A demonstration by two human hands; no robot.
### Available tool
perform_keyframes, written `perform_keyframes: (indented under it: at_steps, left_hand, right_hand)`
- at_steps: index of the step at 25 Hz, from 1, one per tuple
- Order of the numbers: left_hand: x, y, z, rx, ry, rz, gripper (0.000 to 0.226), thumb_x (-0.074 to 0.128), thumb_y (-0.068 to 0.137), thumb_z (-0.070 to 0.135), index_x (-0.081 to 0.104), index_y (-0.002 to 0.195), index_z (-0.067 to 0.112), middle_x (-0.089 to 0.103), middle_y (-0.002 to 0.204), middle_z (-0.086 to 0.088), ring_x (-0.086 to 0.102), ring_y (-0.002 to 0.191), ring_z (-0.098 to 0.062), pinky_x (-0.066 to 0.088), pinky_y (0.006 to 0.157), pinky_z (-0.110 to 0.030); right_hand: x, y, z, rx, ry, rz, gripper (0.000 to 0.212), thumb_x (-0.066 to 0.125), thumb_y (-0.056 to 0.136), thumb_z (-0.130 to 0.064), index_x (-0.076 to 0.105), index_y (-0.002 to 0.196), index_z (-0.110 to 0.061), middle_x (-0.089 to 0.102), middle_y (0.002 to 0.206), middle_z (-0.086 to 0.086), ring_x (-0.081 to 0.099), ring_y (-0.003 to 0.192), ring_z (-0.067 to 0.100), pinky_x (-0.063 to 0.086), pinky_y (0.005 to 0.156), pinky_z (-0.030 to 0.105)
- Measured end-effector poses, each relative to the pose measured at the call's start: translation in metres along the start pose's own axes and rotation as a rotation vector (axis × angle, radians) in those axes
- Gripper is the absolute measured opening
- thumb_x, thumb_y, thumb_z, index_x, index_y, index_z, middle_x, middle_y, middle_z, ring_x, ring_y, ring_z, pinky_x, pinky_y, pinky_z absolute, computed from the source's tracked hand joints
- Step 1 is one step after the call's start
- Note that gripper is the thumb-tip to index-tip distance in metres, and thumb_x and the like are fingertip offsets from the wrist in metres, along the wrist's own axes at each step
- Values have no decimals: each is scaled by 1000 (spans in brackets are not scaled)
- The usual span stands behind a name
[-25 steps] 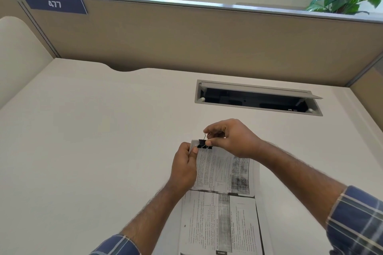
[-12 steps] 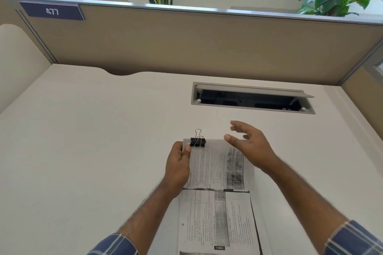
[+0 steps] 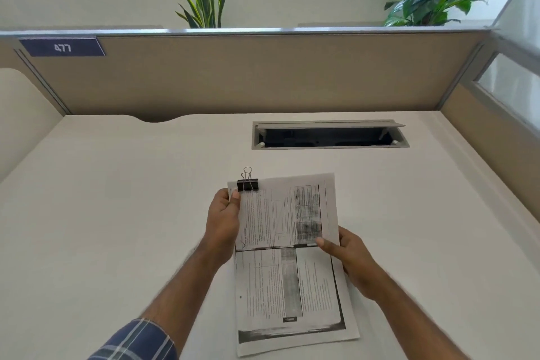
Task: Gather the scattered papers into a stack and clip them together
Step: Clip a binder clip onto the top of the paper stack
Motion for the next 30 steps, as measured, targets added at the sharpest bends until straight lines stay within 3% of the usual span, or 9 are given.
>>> perform_keyframes:
  at_steps: [3, 6, 11, 16, 18, 23, 25, 30]
  left_hand:
    - [-8, -5, 16, 6, -75, 37, 24, 45, 106, 30, 58, 102, 11, 75, 92, -7, 75, 73, -16, 61, 58, -35]
    - [-10, -15, 36, 21, -103, 38, 26, 47, 105, 32, 59, 106, 9, 77, 90, -6, 77, 71, -14, 60, 55, -31]
    - [-9, -48, 43, 32, 27, -76, 30, 50, 102, 38, 62, 113, 12, 79, 102, -5, 77, 90, -22, 62, 67, -33]
    - [-10, -103, -14, -43, 40, -203, 27, 55, 100, 32, 64, 119, 15, 78, 110, -6, 75, 100, -25, 62, 82, -43]
    - [-18, -114, -22, -8, 23, -155, 23, 54, 101, 28, 65, 118, 18, 78, 111, -4, 75, 100, -23, 62, 83, -41]
    - [-42, -112, 1, 142, 162, 0, 16, 50, 103, 25, 65, 105, 28, 79, 98, 9, 76, 88, -11, 62, 66, -26]
    - [-53, -107, 10, 168, 195, 35, 15, 50, 103, 25, 65, 104, 29, 79, 95, 6, 76, 86, -9, 61, 62, -23]
    - [-85, -82, 34, 212, 270, 103, 14, 52, 103, 24, 65, 101, 27, 77, 96, 5, 76, 82, -8, 60, 62, -22]
  right_hand:
    - [3, -19, 6, 29, 56, -29, 37, 77, 82, -25, 70, 116, -13, 74, 114, 13, 72, 104, 32, 60, 84, 42]
    - [8, -34, -2, 5, 97, -3, 24, 73, 86, -19, 73, 110, -15, 75, 111, 16, 72, 101, 34, 61, 78, 39]
    - [13, -49, -30, -49, 135, 45, 28, 70, 85, -18, 72, 112, -10, 75, 107, 19, 73, 98, 36, 61, 75, 40]
    - [11, -58, -56, -90, 202, 95, 25, 67, 88, -12, 70, 112, -7, 76, 105, 18, 74, 96, 34, 62, 74, 38]
    - [16, -59, -62, -85, 172, 81, 23, 67, 89, -10, 70, 112, -8, 76, 104, 17, 74, 94, 34, 62, 73, 38]
    - [41, -55, -68, -98, 54, 95, 19, 65, 93, -17, 69, 111, -14, 78, 101, 8, 76, 92, 27, 62, 78, 42]
    - [50, -51, -68, -120, 50, 121, 17, 60, 97, -21, 68, 110, -16, 78, 101, 5, 76, 92, 24, 62, 79, 43]
    - [63, -35, -63, -79, -42, 185, 25, 48, 95, 0, 70, 102, -11, 79, 94, 3, 75, 89, 21, 61, 82, 43]
Point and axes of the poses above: each hand's wrist, its own y-axis towards the middle knuckle, its own x-axis out of the palm, z = x × y, the point moved 10 cm from there along y, towards the middle knuckle
